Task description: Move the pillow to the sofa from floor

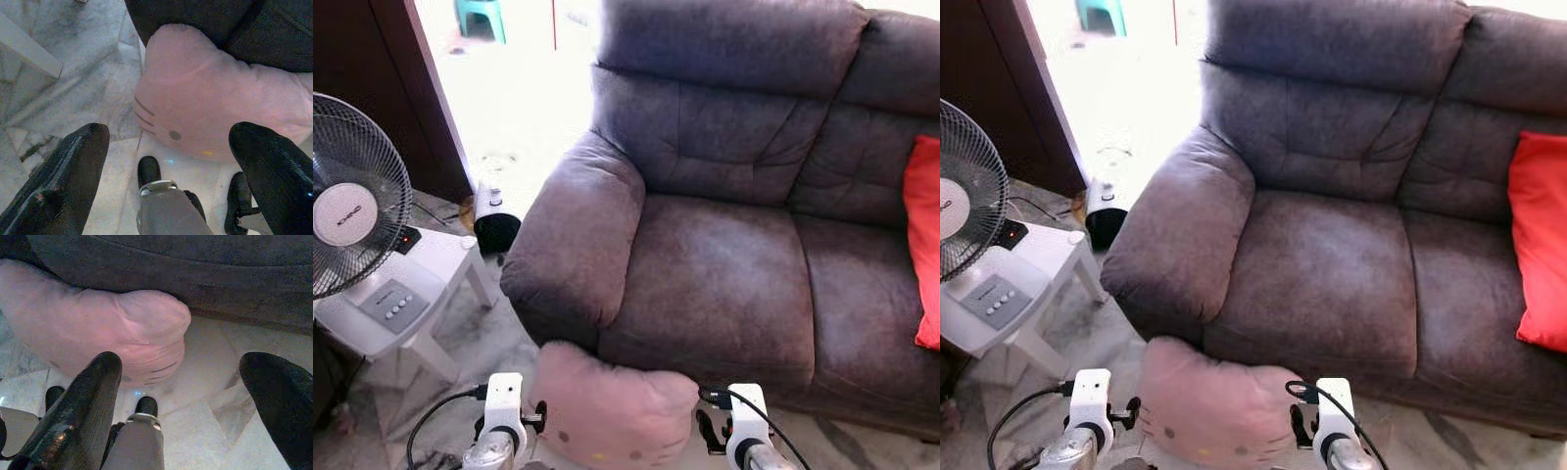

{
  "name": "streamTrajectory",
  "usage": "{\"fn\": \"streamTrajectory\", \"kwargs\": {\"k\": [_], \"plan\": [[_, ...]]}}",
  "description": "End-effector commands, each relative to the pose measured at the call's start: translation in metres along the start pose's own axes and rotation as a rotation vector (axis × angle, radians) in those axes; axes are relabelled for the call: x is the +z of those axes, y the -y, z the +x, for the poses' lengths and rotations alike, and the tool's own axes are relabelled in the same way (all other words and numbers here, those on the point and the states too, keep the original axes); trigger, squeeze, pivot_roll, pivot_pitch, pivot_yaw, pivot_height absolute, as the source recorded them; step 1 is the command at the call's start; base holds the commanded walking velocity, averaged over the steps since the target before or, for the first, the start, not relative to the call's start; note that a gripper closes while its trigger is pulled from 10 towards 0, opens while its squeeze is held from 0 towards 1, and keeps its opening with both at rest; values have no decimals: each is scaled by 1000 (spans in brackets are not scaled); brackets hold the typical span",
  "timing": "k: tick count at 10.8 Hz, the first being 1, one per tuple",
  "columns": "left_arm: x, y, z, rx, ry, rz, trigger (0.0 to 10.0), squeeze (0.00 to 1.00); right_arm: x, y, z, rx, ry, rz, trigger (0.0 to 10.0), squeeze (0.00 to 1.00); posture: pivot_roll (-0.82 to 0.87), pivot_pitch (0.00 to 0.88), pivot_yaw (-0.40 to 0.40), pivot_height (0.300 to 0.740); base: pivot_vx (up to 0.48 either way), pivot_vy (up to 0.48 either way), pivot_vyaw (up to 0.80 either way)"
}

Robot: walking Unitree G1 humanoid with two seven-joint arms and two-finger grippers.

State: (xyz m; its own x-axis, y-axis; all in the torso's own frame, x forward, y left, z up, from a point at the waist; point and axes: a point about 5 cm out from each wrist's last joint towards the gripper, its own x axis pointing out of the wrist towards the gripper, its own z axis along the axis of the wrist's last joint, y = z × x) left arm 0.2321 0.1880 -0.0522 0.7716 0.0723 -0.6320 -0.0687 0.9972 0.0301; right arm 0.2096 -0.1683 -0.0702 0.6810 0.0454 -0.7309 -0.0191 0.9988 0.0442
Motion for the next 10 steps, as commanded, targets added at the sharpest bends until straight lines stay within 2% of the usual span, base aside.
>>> {"fn": "streamTrajectory", "kwargs": {"k": [1, 4, 6, 8, 9, 10], "plan": [[-8, 0, -2, 0, -34, 9, 10000, 0, -5, 3, -1, -7, -19, 4, 10000, 0, 93, 116, -91, 657, 0, 0, 0], [9, -5, 1, 30, 57, -22, 10000, 0, -2, 4, -1, -17, 1, 6, 10000, 0, 94, 118, -90, 602, 0, 0, 0], [30, -6, 4, 44, 158, -32, 10000, 0, 30, 4, 3, -12, 140, 21, 10000, 0, 95, 124, -89, 562, 0, 0, 0], [55, -7, 6, 53, 267, -21, 10000, 0, 62, 6, 5, -3, 268, 14, 10000, 0, 90, 124, -88, 562, 0, 0, 0], [62, -7, 6, 56, 305, -22, 10000, 0, 69, 7, 5, -7, 295, 22, 10000, 0, 90, 123, -88, 562, 0, 0, 0], [87, -8, 5, 68, 433, -35, 10000, 0, 85, 11, 3, -27, 369, 48, 10000, 0, 90, 124, -88, 562, 0, 0, 0]]}}
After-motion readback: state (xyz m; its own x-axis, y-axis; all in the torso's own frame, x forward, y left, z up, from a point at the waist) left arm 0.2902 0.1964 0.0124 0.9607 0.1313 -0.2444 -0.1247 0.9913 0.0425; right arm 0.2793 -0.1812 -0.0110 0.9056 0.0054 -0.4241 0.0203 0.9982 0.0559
